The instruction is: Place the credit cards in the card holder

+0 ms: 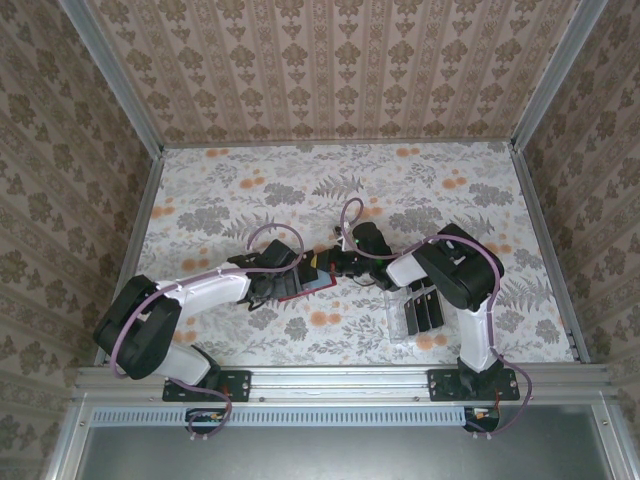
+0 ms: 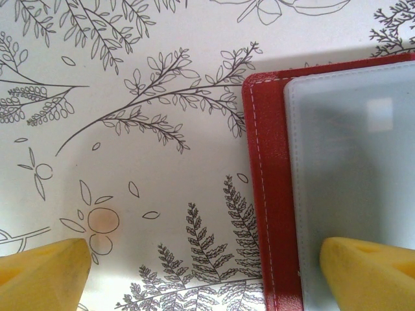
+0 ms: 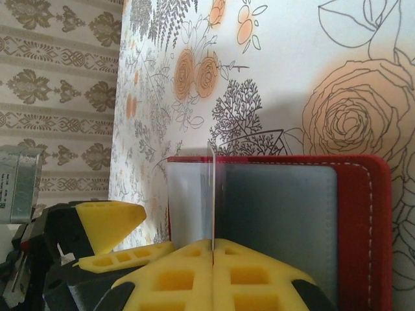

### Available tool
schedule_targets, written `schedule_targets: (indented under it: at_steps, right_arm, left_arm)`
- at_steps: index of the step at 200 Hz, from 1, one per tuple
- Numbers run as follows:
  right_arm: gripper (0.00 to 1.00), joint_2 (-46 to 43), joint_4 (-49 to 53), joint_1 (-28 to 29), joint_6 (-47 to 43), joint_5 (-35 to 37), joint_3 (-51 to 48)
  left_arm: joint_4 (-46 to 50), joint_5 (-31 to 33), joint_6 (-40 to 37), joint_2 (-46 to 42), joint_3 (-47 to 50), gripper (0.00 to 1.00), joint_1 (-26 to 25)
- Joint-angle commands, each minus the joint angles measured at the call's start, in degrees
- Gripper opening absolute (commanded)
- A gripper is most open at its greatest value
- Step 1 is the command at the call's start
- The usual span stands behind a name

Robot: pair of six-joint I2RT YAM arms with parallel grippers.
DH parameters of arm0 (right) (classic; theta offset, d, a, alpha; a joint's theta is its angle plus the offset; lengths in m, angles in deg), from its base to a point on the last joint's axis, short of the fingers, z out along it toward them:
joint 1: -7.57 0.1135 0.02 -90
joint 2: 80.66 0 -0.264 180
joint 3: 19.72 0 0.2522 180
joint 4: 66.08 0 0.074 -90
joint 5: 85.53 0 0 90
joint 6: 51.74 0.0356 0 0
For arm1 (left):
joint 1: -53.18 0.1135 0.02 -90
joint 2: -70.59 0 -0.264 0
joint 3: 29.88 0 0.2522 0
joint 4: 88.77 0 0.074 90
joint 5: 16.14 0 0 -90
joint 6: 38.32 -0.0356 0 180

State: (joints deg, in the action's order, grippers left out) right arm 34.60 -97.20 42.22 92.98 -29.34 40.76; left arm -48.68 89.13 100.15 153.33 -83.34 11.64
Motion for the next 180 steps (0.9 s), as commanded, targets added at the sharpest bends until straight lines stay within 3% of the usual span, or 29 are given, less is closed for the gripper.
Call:
schedule_targets:
  at_steps: [1,180]
  right_arm:
    - [0.00,1.1,-1.1,0.2,0.4,-1.9,-1.1]
    - [0.00,3.4,-3.1,-0.3,1.3,1.1,-0.4]
  left_arm:
    - [3.5,1.0,1.0,0.5,1.9,1.00,0.1]
    - [3.6,0.9,1.2,0.5,2.1,1.00,0.1]
